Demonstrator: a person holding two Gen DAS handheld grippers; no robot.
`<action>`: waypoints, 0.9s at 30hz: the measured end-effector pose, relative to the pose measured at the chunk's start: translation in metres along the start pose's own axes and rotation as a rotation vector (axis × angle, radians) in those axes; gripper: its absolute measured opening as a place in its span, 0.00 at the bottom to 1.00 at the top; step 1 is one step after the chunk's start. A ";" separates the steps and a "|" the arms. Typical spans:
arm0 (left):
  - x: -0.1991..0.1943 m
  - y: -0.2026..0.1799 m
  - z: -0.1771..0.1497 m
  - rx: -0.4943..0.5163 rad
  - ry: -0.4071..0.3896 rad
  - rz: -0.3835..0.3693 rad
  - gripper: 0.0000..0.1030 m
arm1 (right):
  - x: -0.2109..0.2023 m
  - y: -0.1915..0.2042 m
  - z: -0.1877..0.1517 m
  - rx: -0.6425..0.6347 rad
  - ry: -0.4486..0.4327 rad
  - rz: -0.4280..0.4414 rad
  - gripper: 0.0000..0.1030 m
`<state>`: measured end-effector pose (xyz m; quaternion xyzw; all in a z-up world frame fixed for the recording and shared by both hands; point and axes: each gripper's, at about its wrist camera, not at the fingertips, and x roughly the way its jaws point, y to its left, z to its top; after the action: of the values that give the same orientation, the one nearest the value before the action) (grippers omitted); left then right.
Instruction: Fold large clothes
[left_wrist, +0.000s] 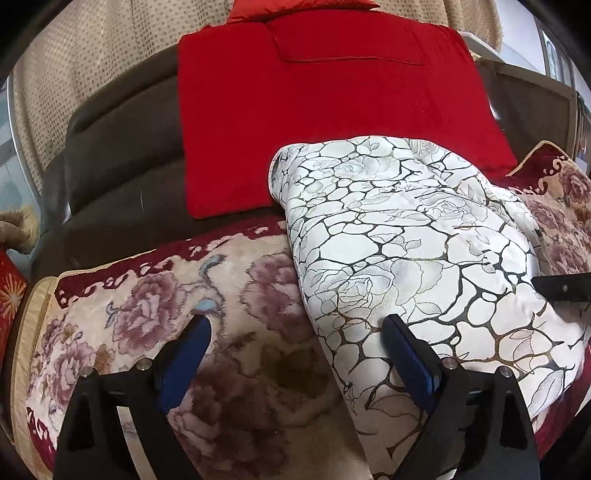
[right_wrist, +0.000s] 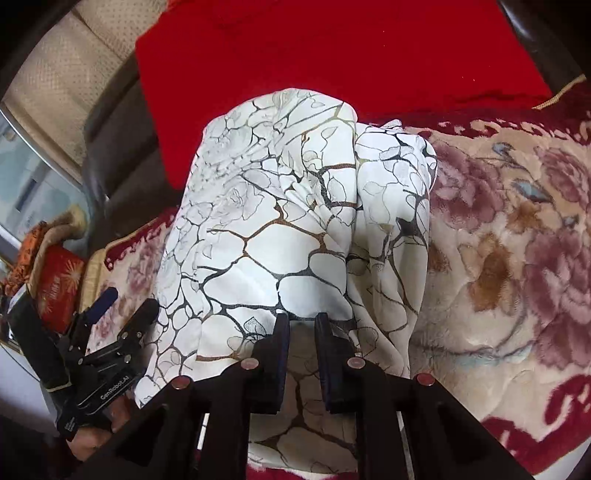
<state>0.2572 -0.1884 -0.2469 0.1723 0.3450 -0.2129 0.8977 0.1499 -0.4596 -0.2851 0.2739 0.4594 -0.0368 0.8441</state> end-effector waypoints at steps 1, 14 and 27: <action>0.001 0.001 0.000 -0.005 0.002 -0.003 0.91 | -0.002 0.001 0.001 -0.009 0.000 0.002 0.17; 0.003 0.001 0.000 -0.019 0.001 -0.010 0.91 | -0.027 0.019 0.039 -0.038 -0.122 0.034 0.17; 0.003 0.000 0.002 -0.009 -0.004 -0.001 0.91 | 0.015 0.010 0.053 0.012 -0.079 0.016 0.17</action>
<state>0.2600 -0.1902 -0.2479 0.1679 0.3443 -0.2120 0.8991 0.2015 -0.4743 -0.2700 0.2811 0.4234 -0.0434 0.8601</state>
